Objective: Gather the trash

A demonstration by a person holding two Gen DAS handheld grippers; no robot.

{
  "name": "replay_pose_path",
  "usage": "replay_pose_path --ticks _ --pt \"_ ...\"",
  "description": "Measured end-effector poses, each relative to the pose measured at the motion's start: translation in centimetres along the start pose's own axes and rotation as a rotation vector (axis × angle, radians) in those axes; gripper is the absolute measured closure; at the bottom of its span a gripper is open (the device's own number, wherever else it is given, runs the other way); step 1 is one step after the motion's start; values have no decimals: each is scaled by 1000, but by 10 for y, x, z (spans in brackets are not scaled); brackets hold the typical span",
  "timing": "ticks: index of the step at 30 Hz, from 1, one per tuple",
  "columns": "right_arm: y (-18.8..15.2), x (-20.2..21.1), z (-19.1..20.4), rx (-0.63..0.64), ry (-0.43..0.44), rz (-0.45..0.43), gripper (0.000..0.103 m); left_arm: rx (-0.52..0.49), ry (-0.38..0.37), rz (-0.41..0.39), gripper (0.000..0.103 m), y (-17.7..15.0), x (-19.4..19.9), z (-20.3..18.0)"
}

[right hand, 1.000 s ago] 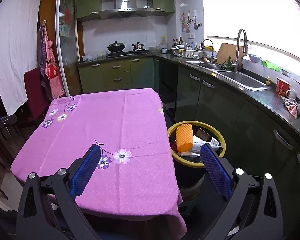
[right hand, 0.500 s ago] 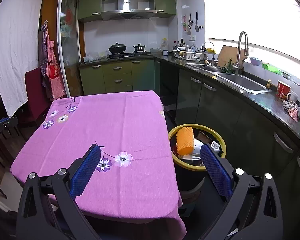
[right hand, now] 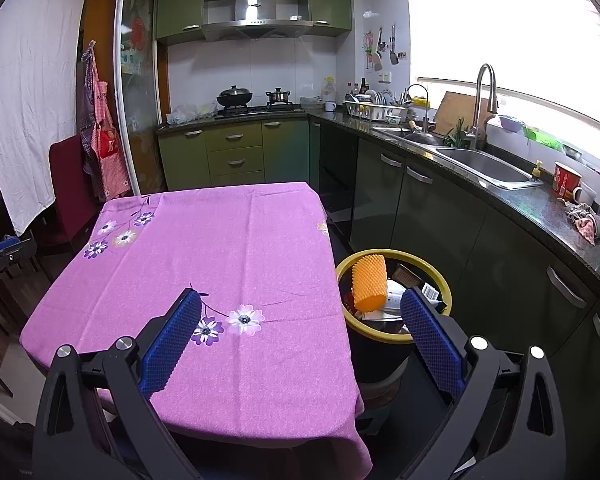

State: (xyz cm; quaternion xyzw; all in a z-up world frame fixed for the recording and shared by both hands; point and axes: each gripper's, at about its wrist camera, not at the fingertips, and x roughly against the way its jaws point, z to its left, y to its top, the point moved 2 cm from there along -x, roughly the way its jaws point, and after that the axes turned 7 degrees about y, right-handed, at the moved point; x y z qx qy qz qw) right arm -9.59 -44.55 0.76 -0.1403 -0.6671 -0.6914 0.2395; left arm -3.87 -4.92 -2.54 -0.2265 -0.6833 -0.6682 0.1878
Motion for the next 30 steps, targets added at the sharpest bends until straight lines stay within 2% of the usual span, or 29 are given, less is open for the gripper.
replay_pose_path --ticks 30 --pt "1 -1 -1 -3 -1 5 5 -14 -16 13 7 -2 -3 -6"
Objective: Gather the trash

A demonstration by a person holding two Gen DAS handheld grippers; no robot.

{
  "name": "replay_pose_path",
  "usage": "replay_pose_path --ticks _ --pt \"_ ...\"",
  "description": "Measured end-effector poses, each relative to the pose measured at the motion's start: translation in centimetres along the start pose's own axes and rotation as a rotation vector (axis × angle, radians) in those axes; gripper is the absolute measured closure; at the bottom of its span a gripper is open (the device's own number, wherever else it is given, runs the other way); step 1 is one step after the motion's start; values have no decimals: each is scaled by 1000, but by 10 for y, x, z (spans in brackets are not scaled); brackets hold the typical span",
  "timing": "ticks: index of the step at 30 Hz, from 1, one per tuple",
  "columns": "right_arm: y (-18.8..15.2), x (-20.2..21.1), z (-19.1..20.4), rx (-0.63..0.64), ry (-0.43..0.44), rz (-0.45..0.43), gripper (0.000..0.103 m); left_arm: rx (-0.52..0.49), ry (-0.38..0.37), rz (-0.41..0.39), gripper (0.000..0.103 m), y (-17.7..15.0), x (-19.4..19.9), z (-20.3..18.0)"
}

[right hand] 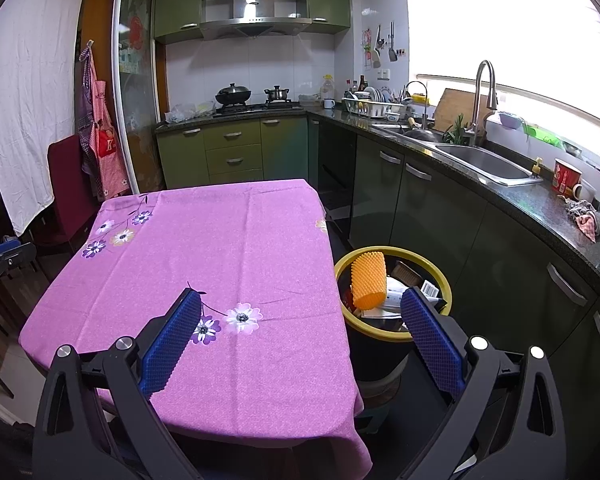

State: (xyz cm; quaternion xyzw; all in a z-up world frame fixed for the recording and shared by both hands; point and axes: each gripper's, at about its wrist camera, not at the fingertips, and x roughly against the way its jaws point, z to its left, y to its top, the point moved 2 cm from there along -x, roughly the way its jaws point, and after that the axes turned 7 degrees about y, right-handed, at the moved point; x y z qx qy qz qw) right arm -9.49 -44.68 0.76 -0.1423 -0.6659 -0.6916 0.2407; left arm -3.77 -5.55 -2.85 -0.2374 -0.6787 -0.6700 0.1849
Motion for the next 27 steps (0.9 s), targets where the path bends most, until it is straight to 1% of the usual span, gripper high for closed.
replay_pose_path --ticks 27 --pt "-6 -4 -3 -6 -5 5 5 -19 -13 11 7 -3 -2 -5"
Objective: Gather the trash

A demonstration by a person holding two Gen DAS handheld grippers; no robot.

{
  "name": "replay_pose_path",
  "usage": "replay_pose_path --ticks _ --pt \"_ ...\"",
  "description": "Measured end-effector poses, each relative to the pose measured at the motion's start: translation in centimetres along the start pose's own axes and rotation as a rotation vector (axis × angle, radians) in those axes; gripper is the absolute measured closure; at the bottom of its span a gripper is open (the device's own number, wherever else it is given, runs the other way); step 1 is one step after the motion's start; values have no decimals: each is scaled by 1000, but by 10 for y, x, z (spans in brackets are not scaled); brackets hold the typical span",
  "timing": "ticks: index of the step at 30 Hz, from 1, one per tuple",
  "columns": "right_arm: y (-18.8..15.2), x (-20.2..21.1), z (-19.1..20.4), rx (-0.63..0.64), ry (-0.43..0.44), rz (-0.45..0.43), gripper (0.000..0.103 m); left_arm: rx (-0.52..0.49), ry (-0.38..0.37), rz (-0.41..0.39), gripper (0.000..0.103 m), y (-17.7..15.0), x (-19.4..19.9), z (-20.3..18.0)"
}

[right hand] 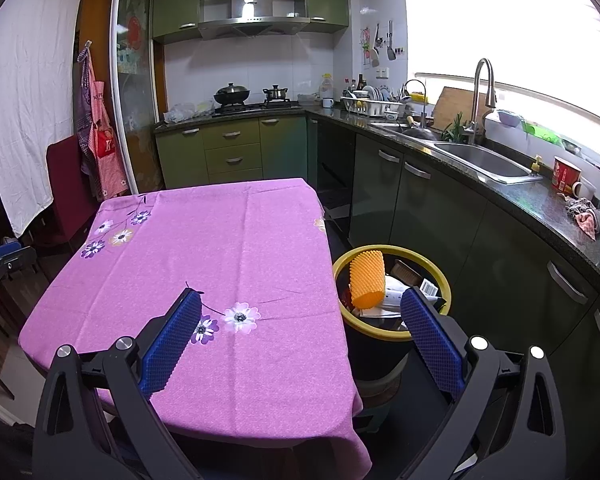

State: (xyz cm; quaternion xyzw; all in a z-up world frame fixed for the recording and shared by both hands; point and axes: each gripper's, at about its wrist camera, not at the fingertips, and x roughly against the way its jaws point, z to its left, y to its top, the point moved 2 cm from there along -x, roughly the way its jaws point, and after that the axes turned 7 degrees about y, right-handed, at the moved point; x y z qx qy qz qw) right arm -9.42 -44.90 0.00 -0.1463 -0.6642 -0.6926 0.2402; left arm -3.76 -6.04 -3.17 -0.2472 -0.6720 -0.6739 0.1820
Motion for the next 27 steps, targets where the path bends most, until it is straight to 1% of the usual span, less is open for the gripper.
replay_pose_path --ticks 8,27 --pt "0 0 2 -1 -2 3 5 5 -11 5 7 0 -1 0" --pt "-2 -9 5 -10 -2 22 5 0 -4 25 7 2 -10 1"
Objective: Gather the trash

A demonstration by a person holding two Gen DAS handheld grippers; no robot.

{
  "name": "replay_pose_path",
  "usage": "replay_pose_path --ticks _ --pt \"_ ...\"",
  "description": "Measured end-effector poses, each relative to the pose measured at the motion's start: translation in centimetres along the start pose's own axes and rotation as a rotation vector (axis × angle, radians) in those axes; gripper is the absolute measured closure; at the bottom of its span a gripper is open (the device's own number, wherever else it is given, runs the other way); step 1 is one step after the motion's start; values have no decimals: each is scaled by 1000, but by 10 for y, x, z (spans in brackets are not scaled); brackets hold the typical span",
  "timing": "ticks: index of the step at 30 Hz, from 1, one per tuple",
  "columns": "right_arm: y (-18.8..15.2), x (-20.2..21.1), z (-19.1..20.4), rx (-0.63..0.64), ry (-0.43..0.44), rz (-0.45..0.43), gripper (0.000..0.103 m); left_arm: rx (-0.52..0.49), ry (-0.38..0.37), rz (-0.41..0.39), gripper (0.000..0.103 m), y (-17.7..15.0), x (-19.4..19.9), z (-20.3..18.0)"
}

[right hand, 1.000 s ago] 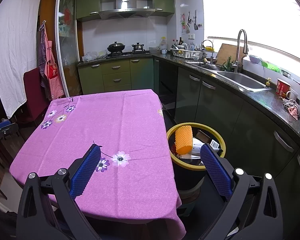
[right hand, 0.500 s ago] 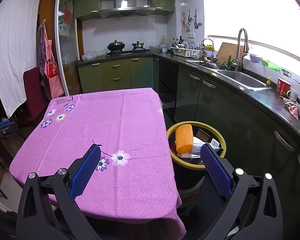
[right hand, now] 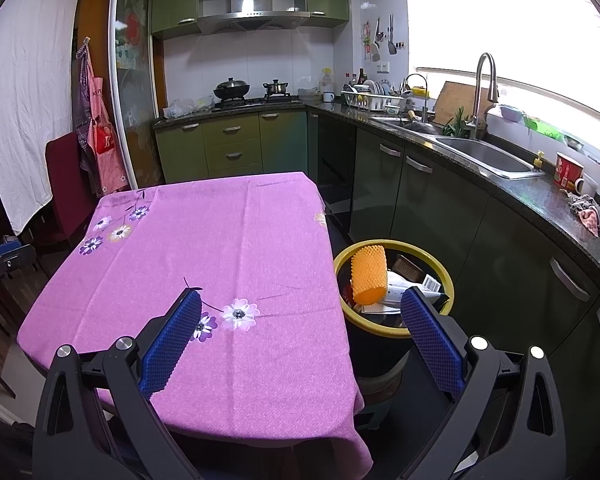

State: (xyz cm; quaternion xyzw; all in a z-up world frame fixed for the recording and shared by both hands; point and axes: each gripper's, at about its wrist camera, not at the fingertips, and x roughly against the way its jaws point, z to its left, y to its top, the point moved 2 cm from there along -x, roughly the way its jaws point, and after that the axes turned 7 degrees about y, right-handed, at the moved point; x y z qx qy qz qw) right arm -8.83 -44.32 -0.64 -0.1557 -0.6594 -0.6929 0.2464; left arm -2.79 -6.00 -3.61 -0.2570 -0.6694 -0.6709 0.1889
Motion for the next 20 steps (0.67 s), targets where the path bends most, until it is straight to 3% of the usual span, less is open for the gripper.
replay_pose_path --ticks 6,9,20 --pt "2 -8 0 -8 -2 17 5 9 -22 4 7 4 -9 1" --pt "2 -13 0 -11 -2 28 5 0 5 -33 7 6 -9 -1" --pt "15 -47 1 5 13 68 5 -8 63 19 7 21 -45 15"
